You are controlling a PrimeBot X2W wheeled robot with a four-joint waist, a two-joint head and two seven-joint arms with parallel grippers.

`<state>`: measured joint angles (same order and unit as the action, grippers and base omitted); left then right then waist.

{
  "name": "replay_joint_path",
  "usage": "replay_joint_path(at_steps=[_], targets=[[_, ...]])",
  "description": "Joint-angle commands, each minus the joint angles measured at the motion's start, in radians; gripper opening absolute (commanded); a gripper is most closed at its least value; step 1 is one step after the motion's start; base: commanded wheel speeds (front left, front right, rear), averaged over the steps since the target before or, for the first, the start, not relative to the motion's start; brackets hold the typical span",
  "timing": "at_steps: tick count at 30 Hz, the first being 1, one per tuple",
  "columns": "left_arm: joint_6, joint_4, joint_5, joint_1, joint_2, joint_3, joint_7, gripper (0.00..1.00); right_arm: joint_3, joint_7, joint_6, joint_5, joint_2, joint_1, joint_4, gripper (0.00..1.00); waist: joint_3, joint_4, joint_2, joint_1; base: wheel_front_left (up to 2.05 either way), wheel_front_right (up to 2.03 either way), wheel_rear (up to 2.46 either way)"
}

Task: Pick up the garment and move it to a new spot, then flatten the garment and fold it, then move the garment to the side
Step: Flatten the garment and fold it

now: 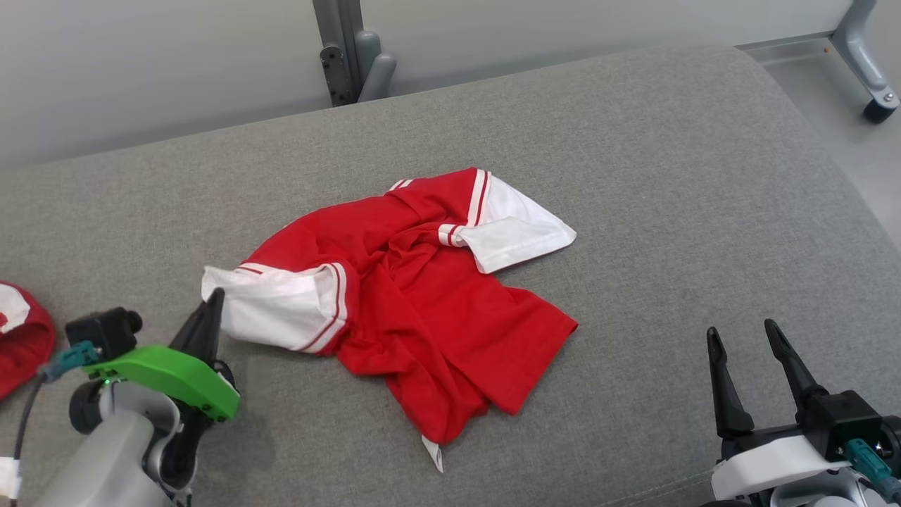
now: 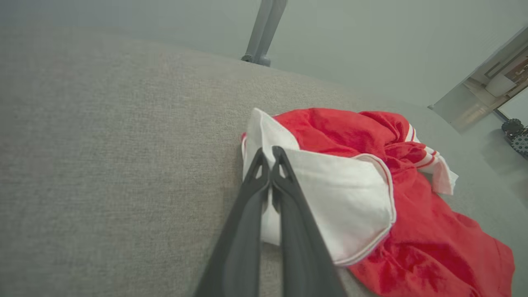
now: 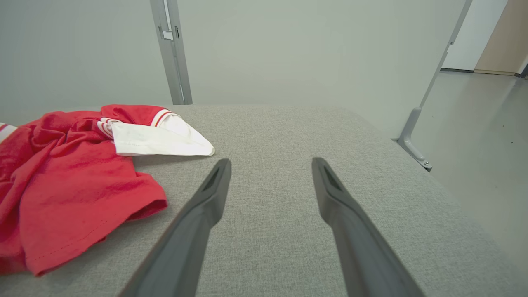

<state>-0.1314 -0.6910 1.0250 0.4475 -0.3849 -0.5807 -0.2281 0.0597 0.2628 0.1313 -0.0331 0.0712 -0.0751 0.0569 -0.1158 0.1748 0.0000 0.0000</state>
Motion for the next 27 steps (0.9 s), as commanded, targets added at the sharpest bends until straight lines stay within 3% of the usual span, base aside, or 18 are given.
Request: replay_joint_path(at_steps=[1,9,17,21,27], targets=[[0.002,0.012,0.014,0.032,-0.028,0.006,-0.015,0.00,0.003,0.003,-0.001,-0.004,-0.003,-0.003,0.002,1.00,0.009,0.001,0.0000,0.0000,0.00,0.00,0.00],[0.002,0.175,-0.025,0.155,-0.164,0.070,-0.038,0.00,0.011,0.003,-0.001,-0.007,-0.008,-0.027,0.002,1.00,0.045,-0.008,0.0000,0.0000,0.00,0.00,0.00],[0.002,0.408,0.026,0.296,-0.275,0.119,0.010,0.00,0.009,0.003,-0.001,-0.011,-0.011,-0.031,0.006,1.00,0.063,-0.010,0.0000,0.0000,0.00,0.00,0.00],[0.002,0.517,0.068,0.364,-0.277,0.115,0.070,0.00,0.012,0.003,-0.001,-0.018,-0.013,-0.035,0.010,1.00,0.069,-0.008,0.0000,0.0000,0.00,0.00,0.00],[0.003,0.582,0.087,0.474,-0.186,0.055,0.155,0.00,-0.004,0.003,-0.001,-0.028,-0.017,-0.003,0.012,1.00,0.056,0.004,0.0000,0.0000,0.00,0.00,0.00]])
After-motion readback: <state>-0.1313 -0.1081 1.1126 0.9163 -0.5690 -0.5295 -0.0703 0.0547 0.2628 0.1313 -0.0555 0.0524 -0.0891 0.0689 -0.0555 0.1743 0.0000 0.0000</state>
